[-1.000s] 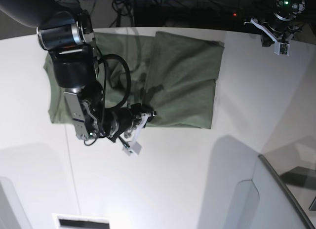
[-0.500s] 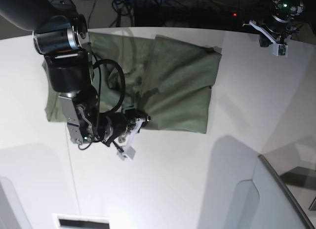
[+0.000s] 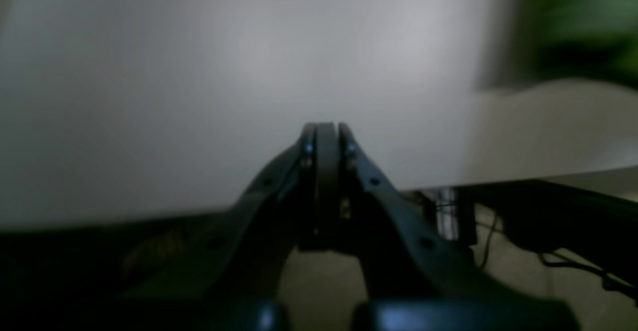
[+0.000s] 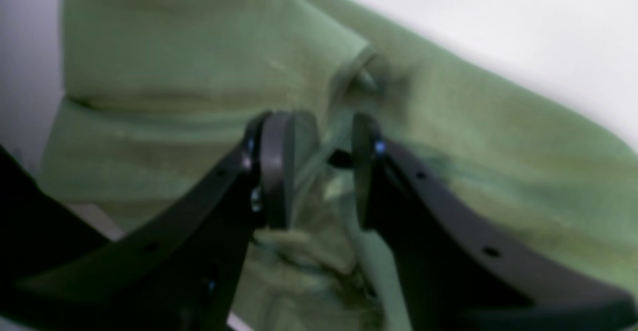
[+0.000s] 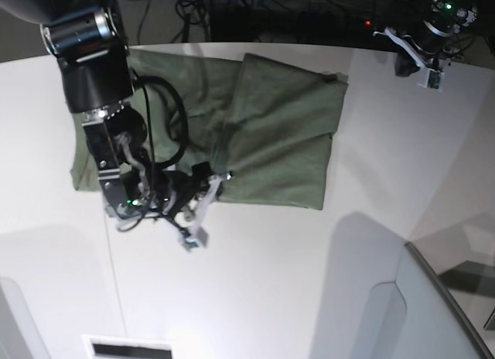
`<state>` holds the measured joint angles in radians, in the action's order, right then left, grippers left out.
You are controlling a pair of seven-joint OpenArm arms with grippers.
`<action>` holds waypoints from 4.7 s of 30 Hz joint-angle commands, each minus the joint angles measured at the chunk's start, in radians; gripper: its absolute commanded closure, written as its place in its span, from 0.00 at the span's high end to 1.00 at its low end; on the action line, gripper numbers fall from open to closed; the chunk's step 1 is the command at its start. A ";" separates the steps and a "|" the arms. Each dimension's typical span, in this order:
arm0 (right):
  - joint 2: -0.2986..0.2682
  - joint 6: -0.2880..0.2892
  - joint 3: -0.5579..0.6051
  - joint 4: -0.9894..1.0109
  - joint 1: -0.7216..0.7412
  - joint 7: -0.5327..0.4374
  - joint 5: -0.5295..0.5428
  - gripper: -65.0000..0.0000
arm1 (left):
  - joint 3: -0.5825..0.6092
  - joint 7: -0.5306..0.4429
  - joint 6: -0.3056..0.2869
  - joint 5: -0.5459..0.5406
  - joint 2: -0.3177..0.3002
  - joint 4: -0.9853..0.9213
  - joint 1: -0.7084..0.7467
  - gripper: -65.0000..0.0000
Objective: Layout the t-shirt on the table in an organized manner, then fold the t-shirt properly
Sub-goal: 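Grasp the shirt end with the right gripper and lift it, then fold the held shirt end with the right gripper over the shirt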
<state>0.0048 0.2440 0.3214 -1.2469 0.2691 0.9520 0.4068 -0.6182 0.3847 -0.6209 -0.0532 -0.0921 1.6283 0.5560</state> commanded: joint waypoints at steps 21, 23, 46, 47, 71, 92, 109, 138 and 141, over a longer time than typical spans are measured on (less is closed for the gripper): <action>0.114 0.016 0.287 0.427 0.146 -0.379 0.040 0.00 | 0.337 -0.020 0.155 0.002 0.002 -0.107 -0.141 0.00; 0.114 0.016 0.287 0.456 0.160 -0.380 0.037 0.00 | 0.337 -0.020 0.167 0.002 -0.005 -0.142 -0.142 0.00; 0.053 0.008 0.292 -0.086 -0.067 -0.230 0.036 0.00 | 0.324 0.007 0.174 0.000 -0.082 0.054 -0.230 0.00; 0.054 0.008 0.295 -0.096 -0.081 -0.202 0.036 0.00 | 0.324 0.040 0.174 0.000 -0.093 0.030 -0.276 0.00; 0.131 0.002 0.466 0.292 -0.057 -0.388 0.212 0.00 | 0.775 0.099 0.172 0.000 -0.099 -0.708 -0.897 0.00; 0.111 0.002 0.427 0.322 -0.014 -0.199 0.212 0.00 | 0.766 0.035 0.172 -0.001 -0.100 -0.731 -0.993 0.00; -0.022 0.002 -0.032 -0.218 -0.270 0.108 0.206 0.44 | 0.409 0.202 0.111 -0.119 -0.186 -0.194 -0.632 0.00; 0.008 0.010 -0.031 -0.018 -0.225 -0.008 0.212 0.48 | -0.021 -0.114 -0.077 -0.179 -0.278 -0.353 -0.254 0.00; 0.010 0.010 -0.031 -0.004 -0.213 -0.008 0.212 0.48 | -0.019 -0.114 -0.077 -0.175 -0.278 -0.353 -0.254 0.00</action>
<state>0.0082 0.2459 0.2924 -1.2377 0.0383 0.9497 0.6018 -0.6319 0.2947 -0.6968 -0.2161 -0.3496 1.2629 0.3023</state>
